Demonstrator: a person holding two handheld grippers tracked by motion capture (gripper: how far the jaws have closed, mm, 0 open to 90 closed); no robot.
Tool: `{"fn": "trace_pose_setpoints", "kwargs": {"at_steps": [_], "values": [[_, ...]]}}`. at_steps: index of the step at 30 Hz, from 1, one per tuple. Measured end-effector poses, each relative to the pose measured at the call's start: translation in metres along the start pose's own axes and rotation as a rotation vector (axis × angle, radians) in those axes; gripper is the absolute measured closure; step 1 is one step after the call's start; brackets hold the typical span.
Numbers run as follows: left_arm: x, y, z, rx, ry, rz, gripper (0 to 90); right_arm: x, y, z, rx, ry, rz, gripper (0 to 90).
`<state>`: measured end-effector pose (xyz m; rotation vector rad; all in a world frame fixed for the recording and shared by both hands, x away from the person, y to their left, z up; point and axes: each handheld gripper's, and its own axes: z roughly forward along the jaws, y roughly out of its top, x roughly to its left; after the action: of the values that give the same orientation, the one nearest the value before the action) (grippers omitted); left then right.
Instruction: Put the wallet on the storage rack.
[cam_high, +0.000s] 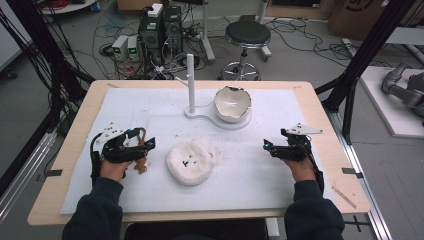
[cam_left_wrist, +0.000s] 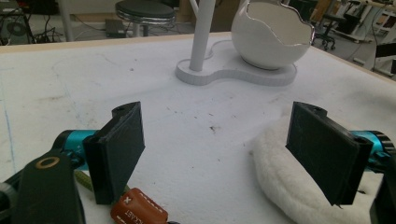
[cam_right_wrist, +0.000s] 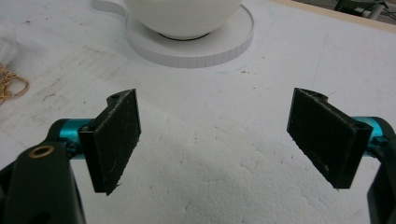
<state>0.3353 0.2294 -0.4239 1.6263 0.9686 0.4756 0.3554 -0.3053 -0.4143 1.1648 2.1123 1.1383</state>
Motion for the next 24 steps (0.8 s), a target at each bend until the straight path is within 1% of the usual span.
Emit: {"fn": "trace_pose_setpoints", "kwargs": {"at_steps": [2, 4, 6, 7, 8, 9, 12, 14, 15, 16, 17, 21, 22, 24], "values": [[-0.001, 0.0, 0.002, 0.002, -0.001, -0.005, 19.0, 0.0, 0.0, 0.0, -0.002, 0.001, 0.002, 17.6], [-0.003, 0.0, 0.005, 0.005, -0.014, -0.009, 19.0, -0.002, -0.002, 0.0, -0.003, 0.006, 0.01, 17.6], [-0.004, 0.0, 0.007, 0.006, -0.018, -0.01, 19.0, -0.002, -0.002, 0.0, -0.005, 0.007, 0.014, 17.6], [-0.006, 0.0, 0.01, 0.015, -0.027, -0.01, 19.0, -0.003, -0.002, 0.0, -0.007, 0.012, 0.019, 17.6], [-0.006, 0.0, 0.01, 0.015, -0.027, -0.01, 19.0, -0.003, -0.002, 0.0, -0.007, 0.012, 0.019, 17.6], [-0.008, 0.0, 0.013, 0.024, -0.042, -0.013, 19.0, -0.004, -0.003, 0.0, -0.004, 0.018, 0.019, 17.6], [-0.012, 0.001, 0.017, 0.035, -0.052, -0.013, 19.0, -0.003, -0.003, -0.001, -0.005, 0.021, 0.016, 17.6], [-0.013, 0.001, 0.019, 0.044, -0.049, -0.012, 19.0, -0.002, -0.003, -0.001, -0.005, 0.026, 0.015, 17.6], [-0.015, -0.001, 0.024, 0.072, -0.04, -0.016, 18.8, 0.0, -0.003, -0.002, -0.004, 0.03, 0.011, 17.6], [-0.015, -0.001, 0.024, 0.072, -0.04, -0.016, 18.7, 0.001, -0.003, -0.003, -0.007, 0.035, 0.007, 17.6], [-0.015, -0.001, 0.027, 0.093, -0.042, -0.019, 18.7, 0.001, -0.003, -0.003, -0.007, 0.035, 0.007, 17.6], [-0.022, -0.003, 0.035, 0.152, -0.071, -0.003, 18.7, 0.006, -0.002, -0.003, -0.008, 0.051, 0.009, 17.6], [-0.024, -0.004, 0.037, 0.167, -0.082, -0.001, 18.7, 0.007, -0.002, -0.003, -0.006, 0.055, 0.002, 17.6], [-0.027, -0.005, 0.04, 0.196, -0.089, 0.007, 20.3, 0.011, -0.002, -0.003, -0.003, 0.062, -0.01, 17.6]]}}
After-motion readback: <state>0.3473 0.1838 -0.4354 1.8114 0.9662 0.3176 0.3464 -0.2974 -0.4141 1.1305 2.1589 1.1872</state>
